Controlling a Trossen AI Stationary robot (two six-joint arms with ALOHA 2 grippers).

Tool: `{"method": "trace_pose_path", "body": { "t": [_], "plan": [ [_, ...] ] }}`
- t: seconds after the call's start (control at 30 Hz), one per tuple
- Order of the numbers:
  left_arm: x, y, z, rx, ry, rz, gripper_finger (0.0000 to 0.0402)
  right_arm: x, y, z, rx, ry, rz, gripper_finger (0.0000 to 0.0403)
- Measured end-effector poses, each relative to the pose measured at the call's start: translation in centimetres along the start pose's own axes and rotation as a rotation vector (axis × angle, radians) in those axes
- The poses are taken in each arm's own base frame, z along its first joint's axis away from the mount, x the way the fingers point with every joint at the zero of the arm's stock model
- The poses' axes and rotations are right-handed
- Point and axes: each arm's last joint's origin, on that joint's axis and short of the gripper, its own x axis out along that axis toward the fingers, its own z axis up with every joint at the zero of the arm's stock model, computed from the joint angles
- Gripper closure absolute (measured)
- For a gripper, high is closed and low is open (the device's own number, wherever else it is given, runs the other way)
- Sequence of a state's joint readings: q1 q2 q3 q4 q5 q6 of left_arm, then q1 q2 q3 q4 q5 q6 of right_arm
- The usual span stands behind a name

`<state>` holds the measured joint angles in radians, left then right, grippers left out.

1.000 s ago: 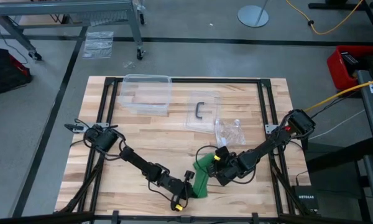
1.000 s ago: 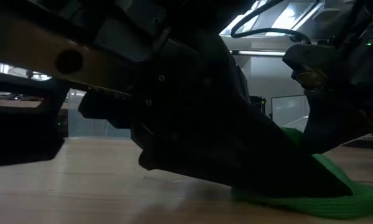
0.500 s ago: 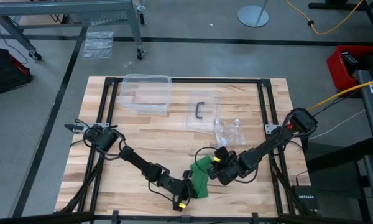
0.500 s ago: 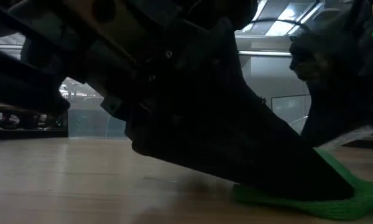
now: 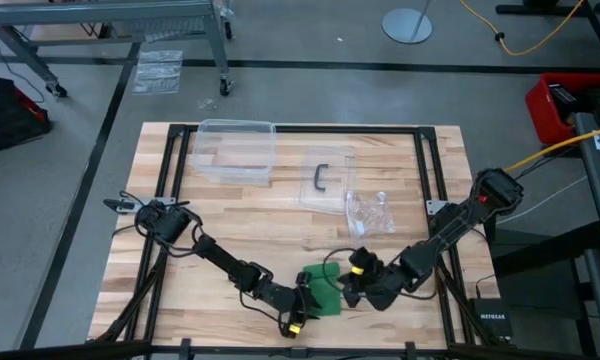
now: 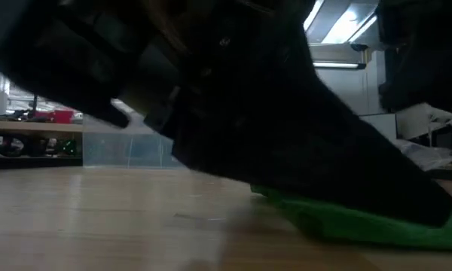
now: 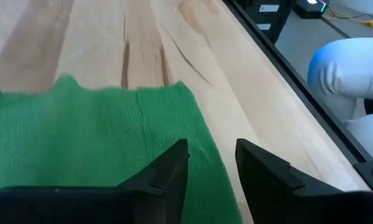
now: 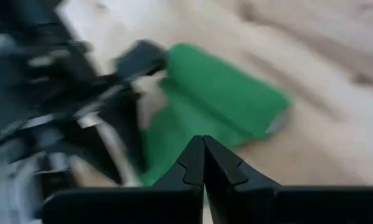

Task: Roll bandage
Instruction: Roll the green bandage

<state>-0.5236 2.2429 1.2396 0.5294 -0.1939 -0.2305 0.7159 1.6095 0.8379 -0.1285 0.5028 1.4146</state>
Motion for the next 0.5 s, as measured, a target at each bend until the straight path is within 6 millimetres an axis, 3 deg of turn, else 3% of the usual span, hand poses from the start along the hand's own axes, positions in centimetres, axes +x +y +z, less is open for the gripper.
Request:
{"method": "trace_pose_path", "body": {
  "t": [0.17, 0.5],
  "plan": [
    [-0.1, -0.6, -0.2, -0.01, 0.006, -0.011, 0.0272, 0.1, 1.2, -1.1, 0.036, -0.073, 0.108, 0.0398],
    [-0.6, -1.4, 0.8, 0.094, -0.062, -0.032, 0.0272, 3.0, 0.3, -3.5, 0.081, -0.01, 0.082, 0.0398]
  ]
}}
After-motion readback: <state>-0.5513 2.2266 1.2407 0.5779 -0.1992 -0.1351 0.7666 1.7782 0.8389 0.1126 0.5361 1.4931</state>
